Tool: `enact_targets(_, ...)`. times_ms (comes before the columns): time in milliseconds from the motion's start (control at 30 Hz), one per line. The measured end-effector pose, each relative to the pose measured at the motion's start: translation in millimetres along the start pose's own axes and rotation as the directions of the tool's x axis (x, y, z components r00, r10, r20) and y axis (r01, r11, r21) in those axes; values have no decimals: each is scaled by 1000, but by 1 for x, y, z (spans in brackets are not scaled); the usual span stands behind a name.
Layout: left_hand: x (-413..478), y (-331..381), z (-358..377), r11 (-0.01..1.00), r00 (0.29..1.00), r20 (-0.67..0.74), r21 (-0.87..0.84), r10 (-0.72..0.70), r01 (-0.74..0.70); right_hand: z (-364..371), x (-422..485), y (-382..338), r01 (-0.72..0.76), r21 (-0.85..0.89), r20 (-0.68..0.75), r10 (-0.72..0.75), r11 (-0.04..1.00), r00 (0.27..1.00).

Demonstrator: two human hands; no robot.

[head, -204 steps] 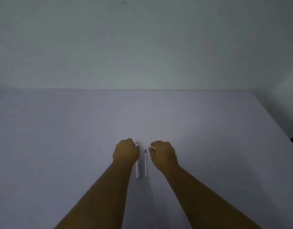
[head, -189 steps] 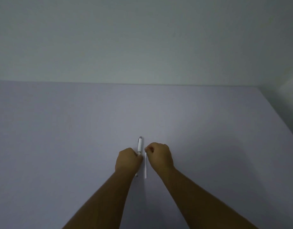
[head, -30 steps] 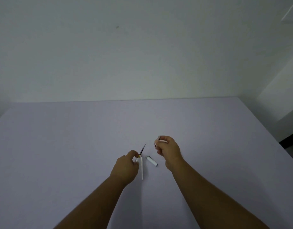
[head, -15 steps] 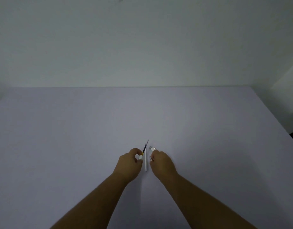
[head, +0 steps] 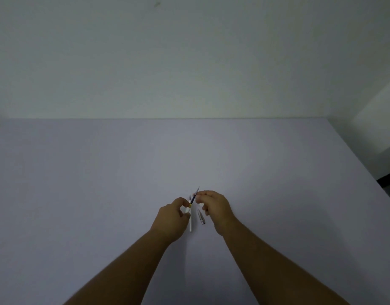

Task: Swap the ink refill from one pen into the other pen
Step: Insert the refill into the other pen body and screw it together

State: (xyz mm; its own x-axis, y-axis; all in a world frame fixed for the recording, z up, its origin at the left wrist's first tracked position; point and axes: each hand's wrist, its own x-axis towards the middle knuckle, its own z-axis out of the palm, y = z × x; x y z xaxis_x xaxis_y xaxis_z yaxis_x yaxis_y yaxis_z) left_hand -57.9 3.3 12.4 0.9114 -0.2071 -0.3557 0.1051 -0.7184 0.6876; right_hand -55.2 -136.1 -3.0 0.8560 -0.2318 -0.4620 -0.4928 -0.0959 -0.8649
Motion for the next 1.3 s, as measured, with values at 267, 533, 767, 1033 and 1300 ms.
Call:
enact_targets(267, 7, -3, 4, 1000, 1000, 14, -3, -28, 28, -23, 20, -7, -75, 186, -220, 116, 980, 969)
enact_targets(533, 14, -13, 9, 997, 999, -29, 68, -31, 32, -37, 24, 28, -319, -284, -228, 260, 904, 938)
enact_targets(767, 16, -14, 11, 998, 998, -43, 57, -39, 42, -32, 26, 33, -235, -563, -237, 118, 792, 964)
enact_targets(1033, 14, -14, 6, 998, 997, -59, 43, -45, 47, -30, 28, 35, -235, -590, -270, 86, 773, 959)
enact_targets(1300, 14, -20, 1, 997, 987, -145, -23, -71, 68, -21, 17, 28, -58, -563, -242, -97, 824, 966)
